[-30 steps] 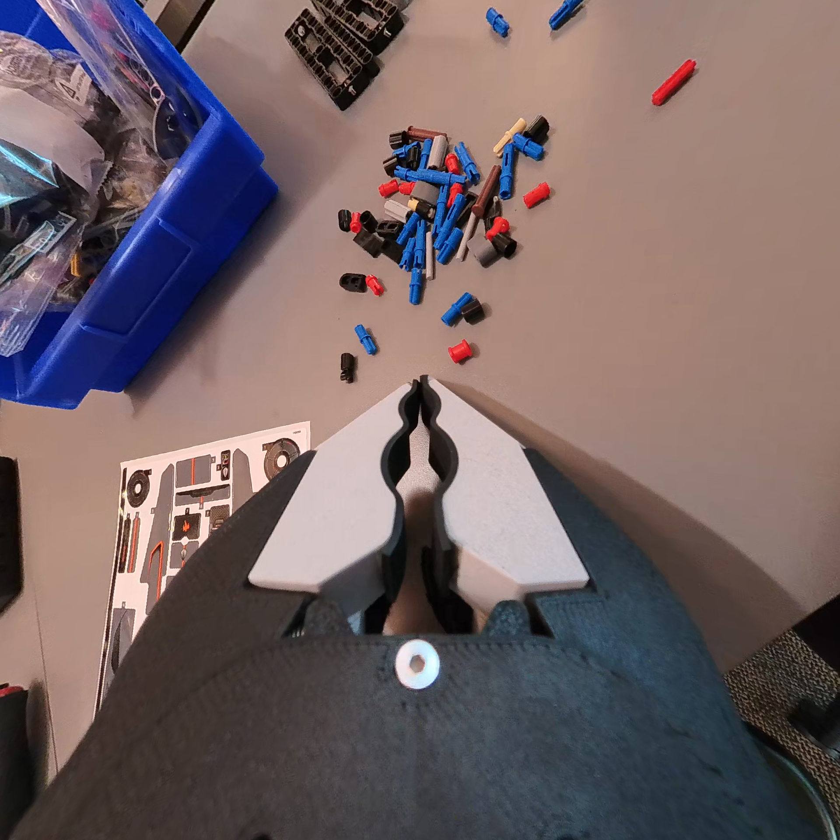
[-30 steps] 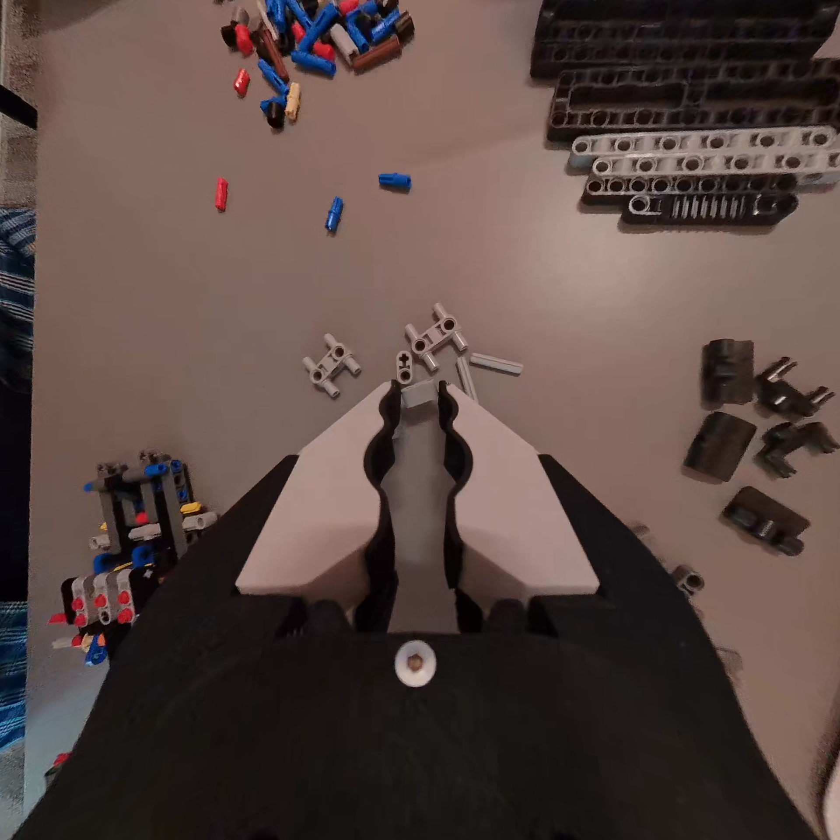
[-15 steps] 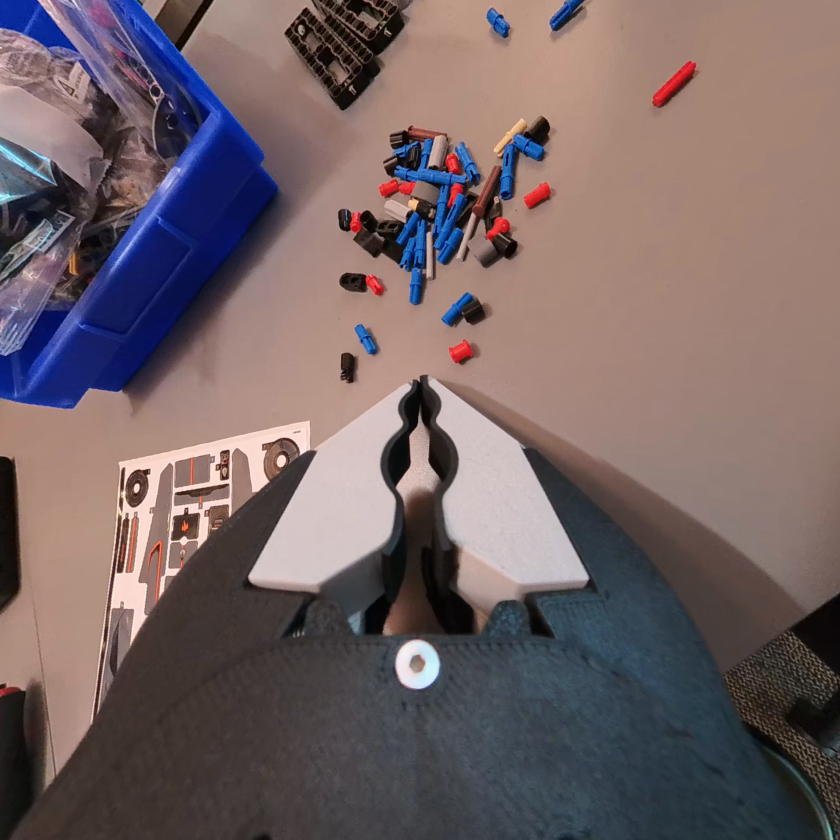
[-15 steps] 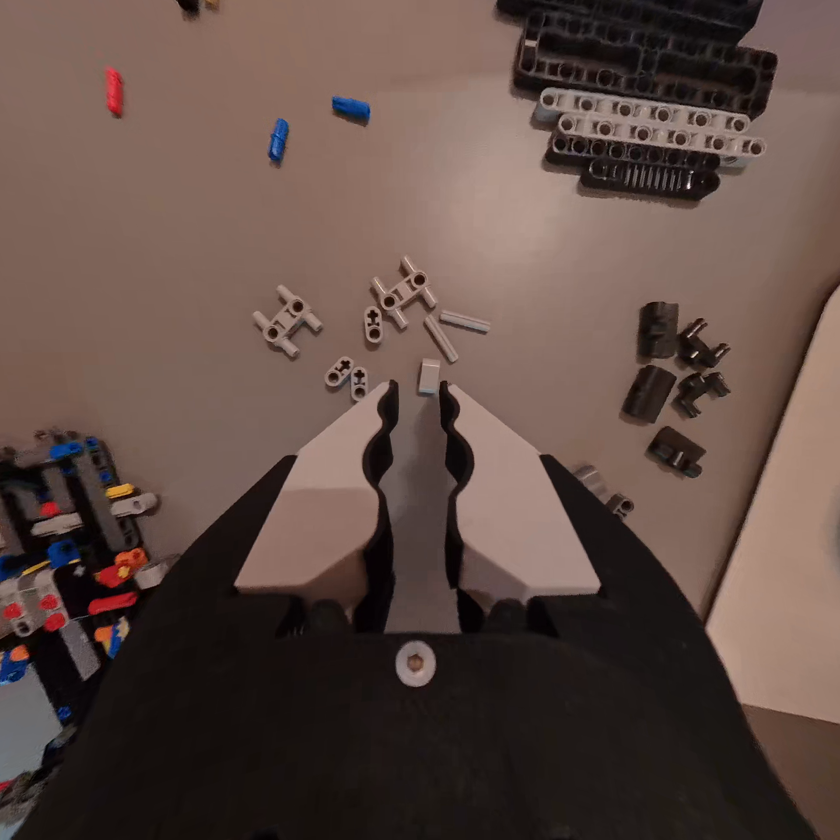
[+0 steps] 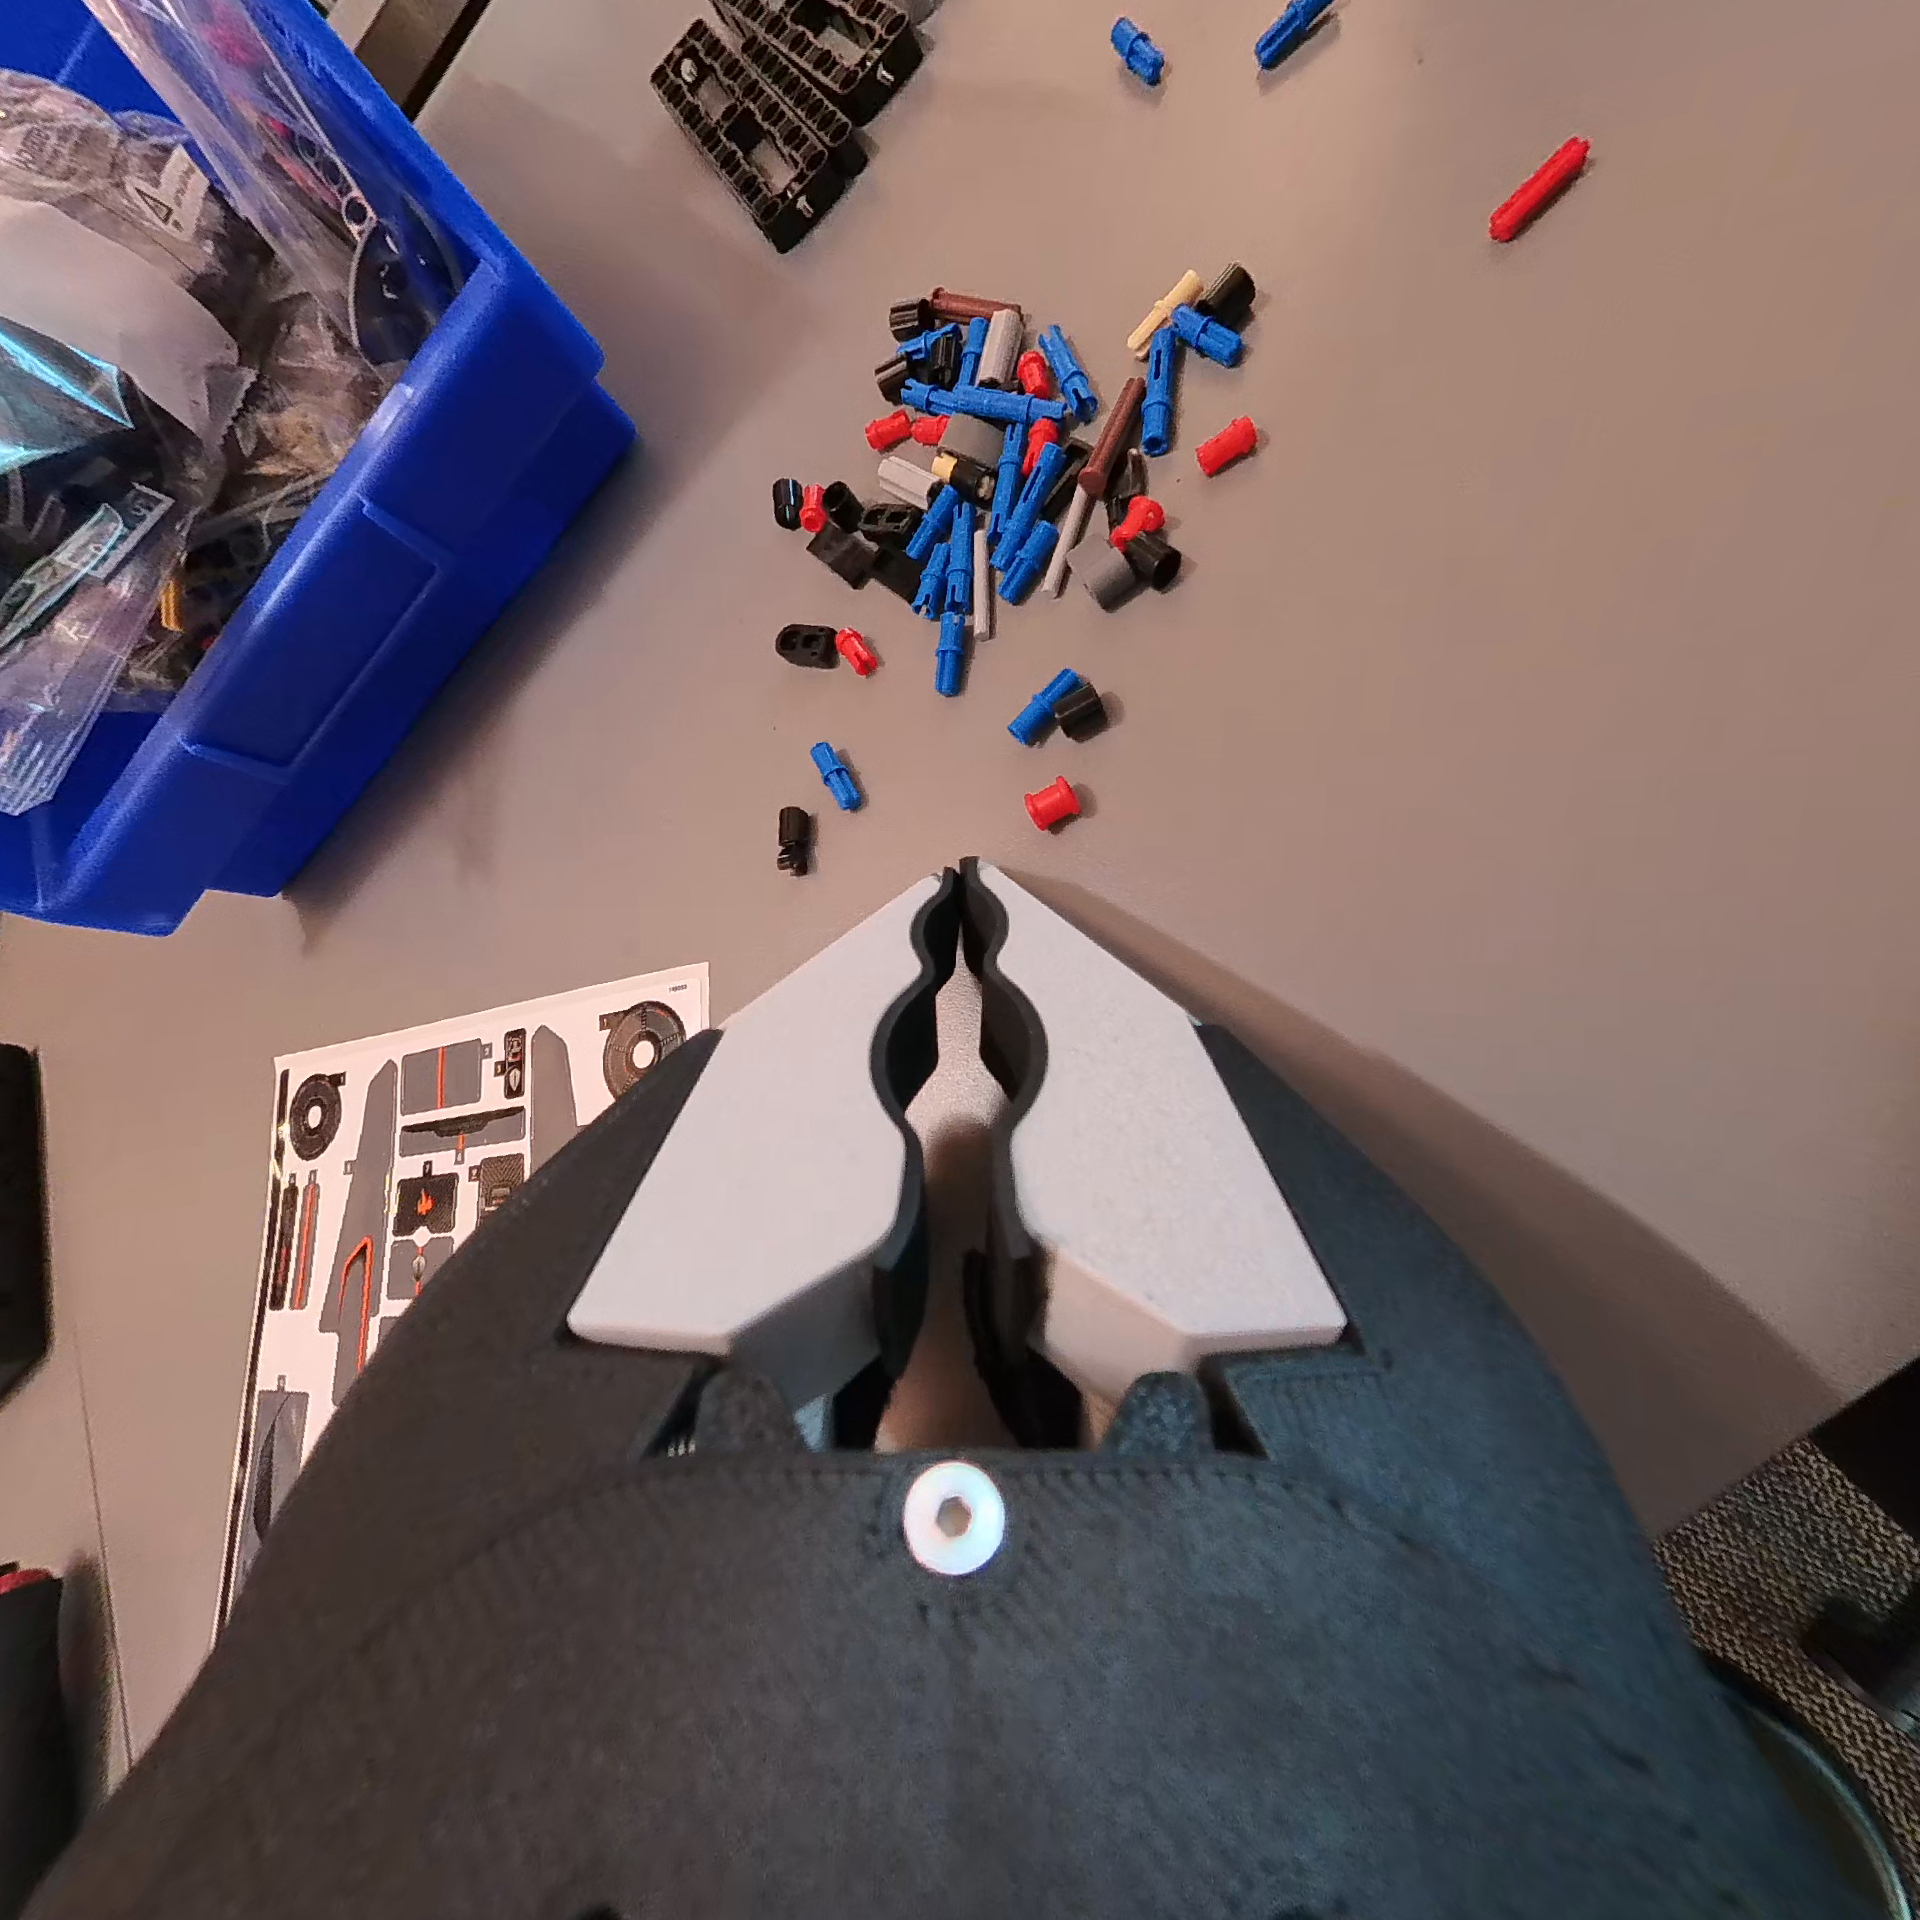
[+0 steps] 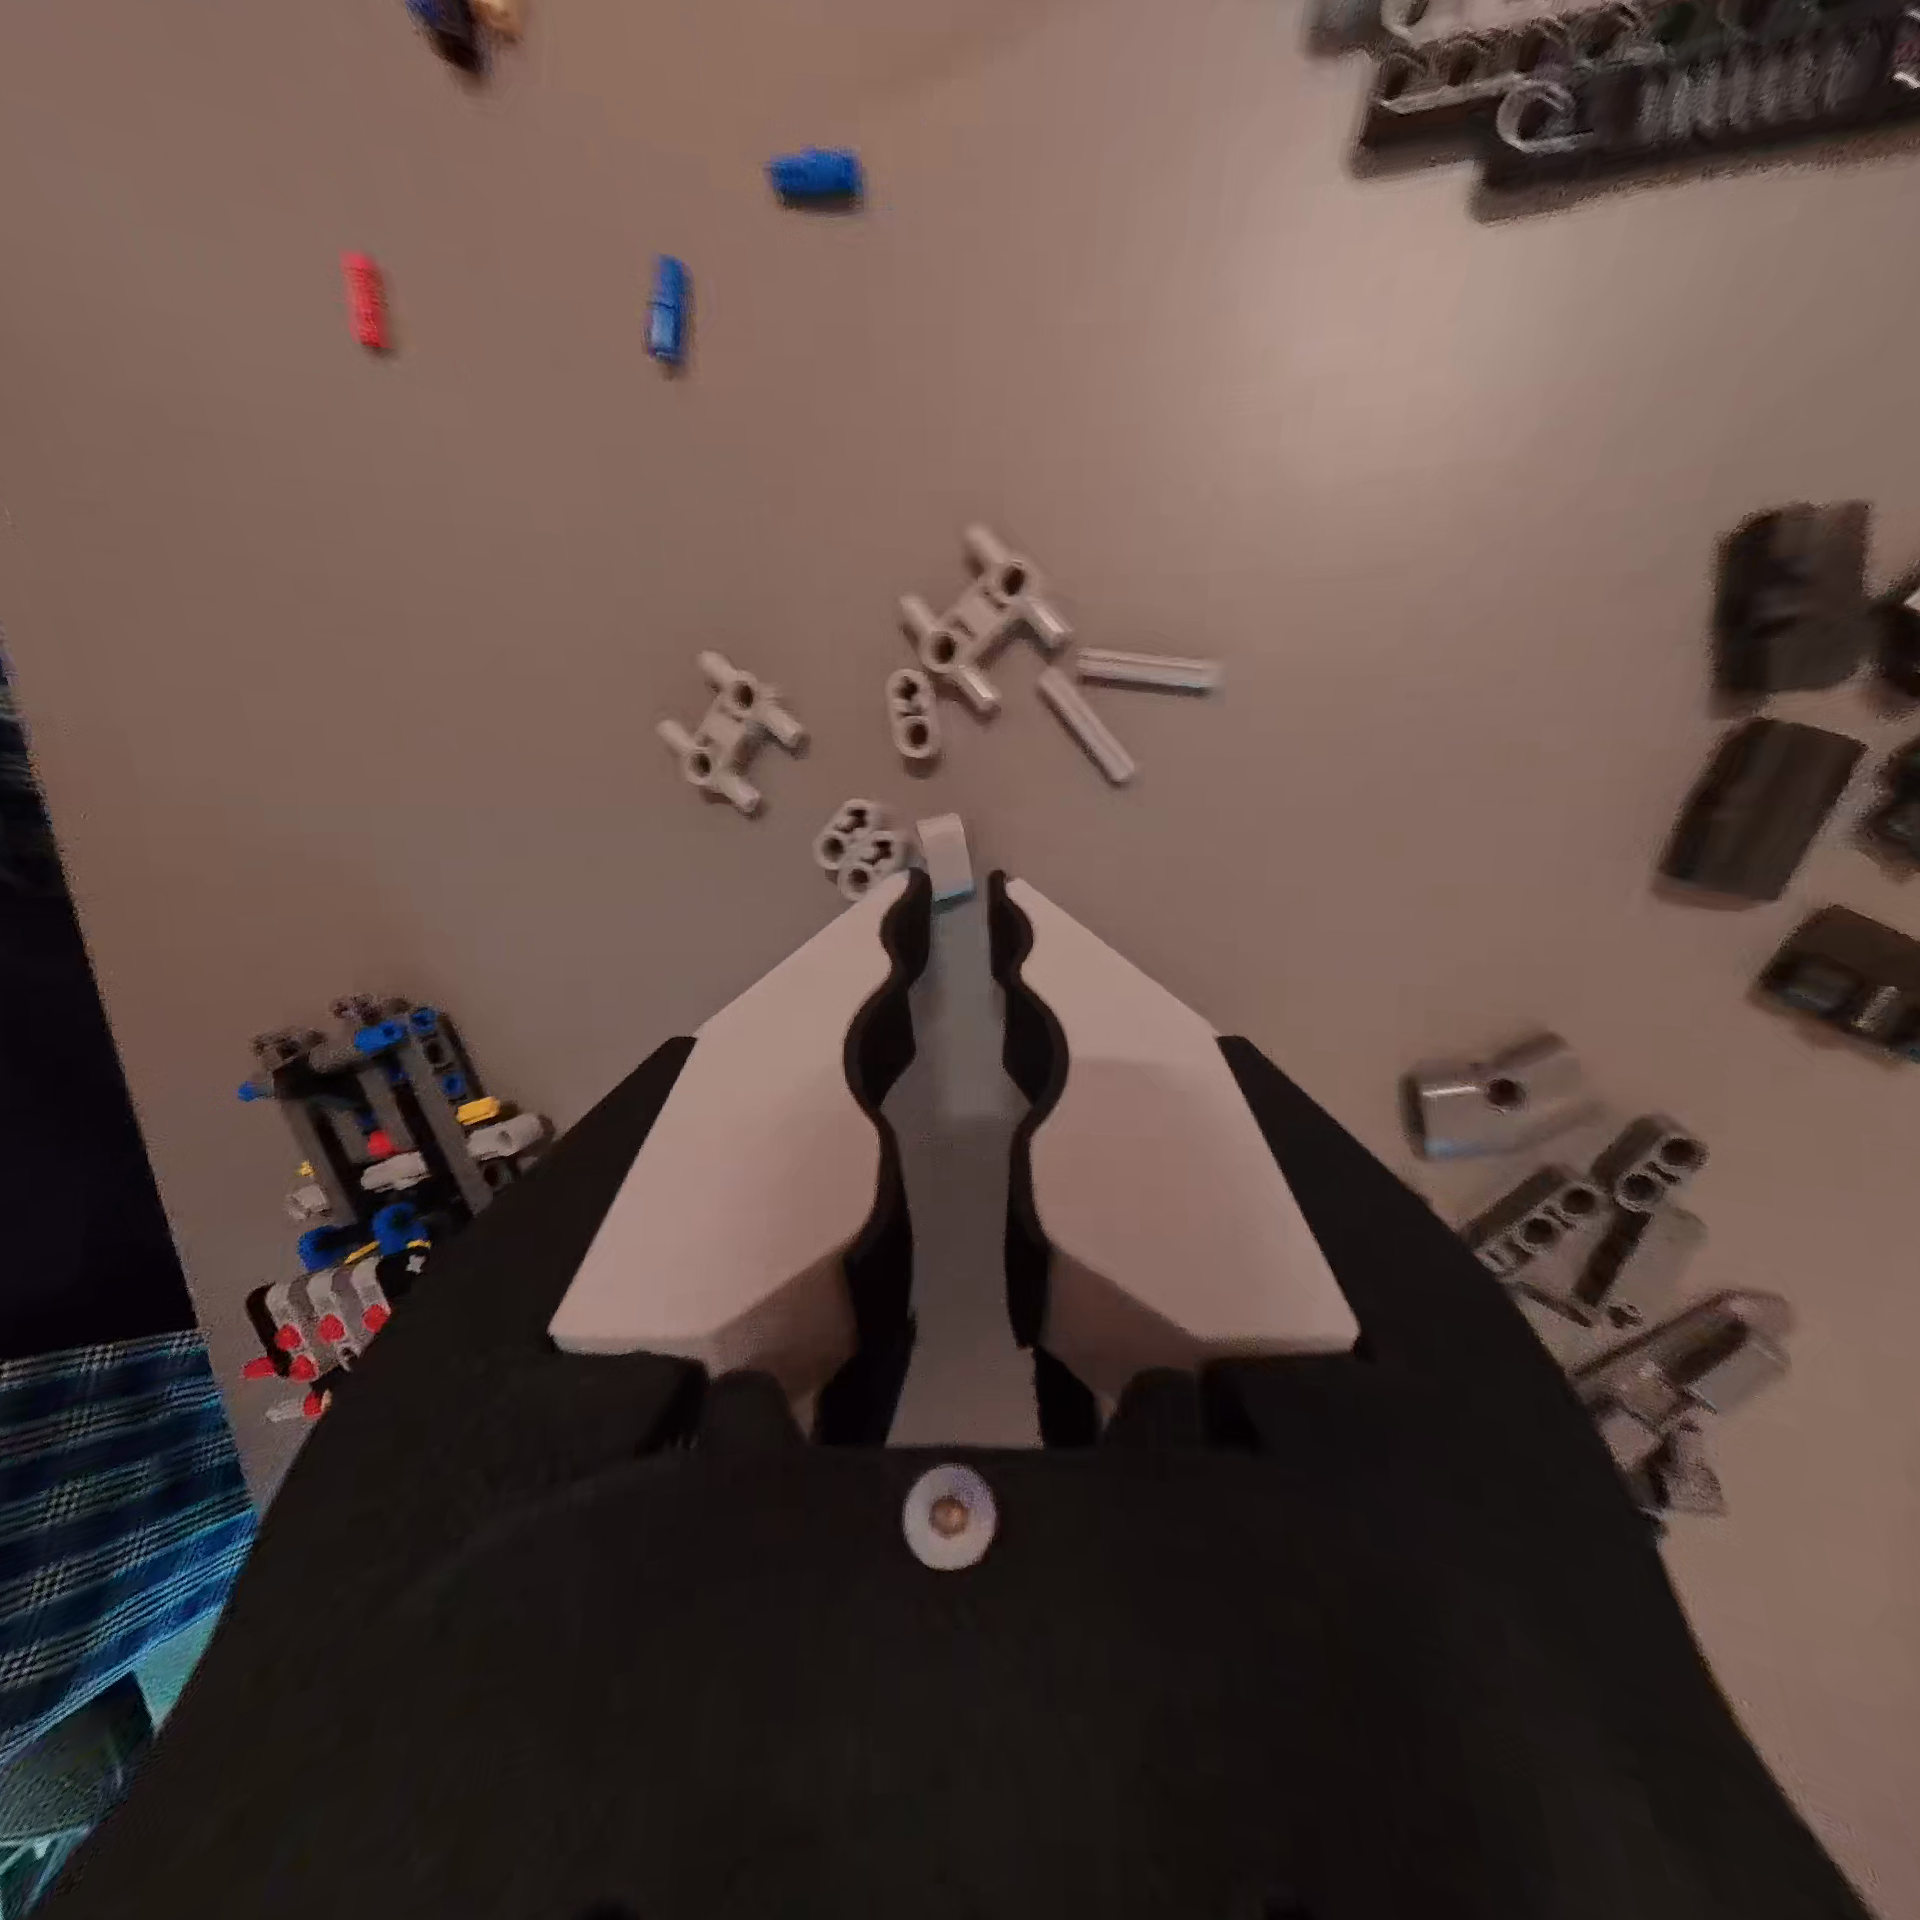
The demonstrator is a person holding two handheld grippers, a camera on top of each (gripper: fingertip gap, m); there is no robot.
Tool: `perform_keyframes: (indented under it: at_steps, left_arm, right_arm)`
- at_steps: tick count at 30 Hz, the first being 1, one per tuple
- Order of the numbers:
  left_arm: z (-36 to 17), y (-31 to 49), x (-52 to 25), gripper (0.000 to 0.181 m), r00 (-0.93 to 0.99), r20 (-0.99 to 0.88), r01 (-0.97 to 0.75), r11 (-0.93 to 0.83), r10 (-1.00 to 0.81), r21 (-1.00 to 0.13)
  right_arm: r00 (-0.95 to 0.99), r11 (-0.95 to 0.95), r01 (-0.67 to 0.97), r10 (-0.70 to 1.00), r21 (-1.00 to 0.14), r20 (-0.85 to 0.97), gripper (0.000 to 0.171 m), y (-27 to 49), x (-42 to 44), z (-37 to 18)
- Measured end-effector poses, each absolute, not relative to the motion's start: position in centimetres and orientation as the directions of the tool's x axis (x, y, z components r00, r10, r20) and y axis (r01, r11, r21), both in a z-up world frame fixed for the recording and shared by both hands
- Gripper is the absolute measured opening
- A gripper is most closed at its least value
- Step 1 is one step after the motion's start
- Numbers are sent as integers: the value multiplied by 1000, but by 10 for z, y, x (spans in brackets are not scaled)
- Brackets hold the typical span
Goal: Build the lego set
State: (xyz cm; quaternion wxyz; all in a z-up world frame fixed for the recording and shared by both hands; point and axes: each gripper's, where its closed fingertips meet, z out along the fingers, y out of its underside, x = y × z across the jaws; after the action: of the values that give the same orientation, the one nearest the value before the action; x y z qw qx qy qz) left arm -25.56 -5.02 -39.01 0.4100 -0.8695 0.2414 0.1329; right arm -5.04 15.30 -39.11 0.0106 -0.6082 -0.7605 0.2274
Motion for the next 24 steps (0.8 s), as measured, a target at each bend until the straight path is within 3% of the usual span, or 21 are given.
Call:
perform_keyframes:
  at_steps: [6, 12, 16, 24]
  left_arm:
    - [-391, -51, -255, 0, 849, -429, -528, -547, -310, -650]
    - [-391, -50, -255, 0, 850, -426, -526, -546, -310, -652]
    - [-389, -51, -256, 0, 848, -430, -529, -544, -310, -651]
    - [-391, -48, -257, 0, 847, -432, -531, -542, -310, -651]
  right_arm:
    - [-199, 117, 922, 961, -369, -193, 20, 172, -63, -386]
    - [-420, 393, 810, 907, -435, 38, 8, 165, -63, -375]
    - [-553, 616, 722, 787, -316, 273, 6, 177, -62, -384]
    - [-672, 748, 594, 664, -295, 329, 7, 167, -68, -386]
